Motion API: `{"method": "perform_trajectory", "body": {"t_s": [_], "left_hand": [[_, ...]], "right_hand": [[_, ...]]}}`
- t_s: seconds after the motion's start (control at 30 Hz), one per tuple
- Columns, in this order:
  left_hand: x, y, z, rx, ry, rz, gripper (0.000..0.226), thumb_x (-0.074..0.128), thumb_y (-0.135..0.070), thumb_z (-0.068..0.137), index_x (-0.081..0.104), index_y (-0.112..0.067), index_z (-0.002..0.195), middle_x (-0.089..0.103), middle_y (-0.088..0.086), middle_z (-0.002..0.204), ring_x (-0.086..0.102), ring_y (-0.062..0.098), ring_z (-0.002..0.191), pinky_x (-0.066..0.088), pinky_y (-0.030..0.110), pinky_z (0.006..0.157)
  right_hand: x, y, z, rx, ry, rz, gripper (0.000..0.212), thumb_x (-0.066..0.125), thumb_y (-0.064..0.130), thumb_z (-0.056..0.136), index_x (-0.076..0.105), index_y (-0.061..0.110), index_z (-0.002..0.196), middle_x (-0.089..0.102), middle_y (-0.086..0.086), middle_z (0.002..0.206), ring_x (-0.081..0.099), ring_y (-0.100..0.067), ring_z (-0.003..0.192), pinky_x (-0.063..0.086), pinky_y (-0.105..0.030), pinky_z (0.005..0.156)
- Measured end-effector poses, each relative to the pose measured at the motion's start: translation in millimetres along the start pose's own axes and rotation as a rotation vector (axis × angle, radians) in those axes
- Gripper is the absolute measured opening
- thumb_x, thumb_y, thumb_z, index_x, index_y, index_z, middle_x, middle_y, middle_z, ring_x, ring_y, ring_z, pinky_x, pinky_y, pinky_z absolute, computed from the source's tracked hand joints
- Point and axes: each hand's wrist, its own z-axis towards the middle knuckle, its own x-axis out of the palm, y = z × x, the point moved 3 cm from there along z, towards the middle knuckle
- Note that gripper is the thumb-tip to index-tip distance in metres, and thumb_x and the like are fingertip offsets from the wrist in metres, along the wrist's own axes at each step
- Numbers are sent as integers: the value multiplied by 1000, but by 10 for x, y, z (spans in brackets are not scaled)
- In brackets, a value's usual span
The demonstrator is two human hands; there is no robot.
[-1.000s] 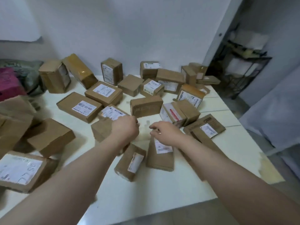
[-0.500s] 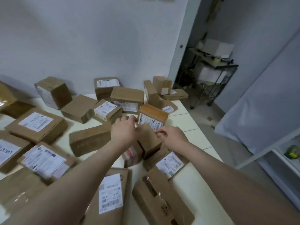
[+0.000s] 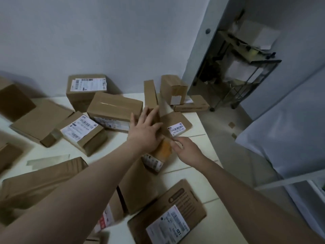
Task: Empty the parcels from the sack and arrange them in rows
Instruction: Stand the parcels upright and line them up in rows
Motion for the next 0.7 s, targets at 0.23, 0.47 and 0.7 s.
{"method": "perform_trajectory", "body": {"t_s": [0.23, 0.47, 0.7], "left_hand": [[-181, 107, 5, -292, -218, 12, 43, 57, -36, 73, 55, -17, 112, 32, 14, 141, 29, 37, 130, 18, 52, 114], [-308, -502, 860, -166, -336, -114, 60, 63, -33, 85, 40, -21, 139, 33, 10, 145, 28, 31, 136, 29, 43, 115], [-18, -420, 1902, -47, -241, -181, 83, 62, -37, 91, 11, -26, 156, 10, 1, 164, 0, 23, 152, 13, 52, 121]], "right_hand": [[-257, -37, 698, 56, -250, 113, 34, 44, 34, 102, 62, 14, 122, 64, -8, 119, 59, -27, 110, 36, -26, 77], [-397, -234, 1198, 88, -253, 244, 44, 54, 28, 96, 47, 22, 139, 55, -6, 135, 57, -28, 119, 49, -38, 94], [-650, -639, 1873, 365, -332, 779, 61, 49, 34, 99, 18, 42, 152, 48, -5, 144, 56, -31, 117, 49, -50, 100]]}}
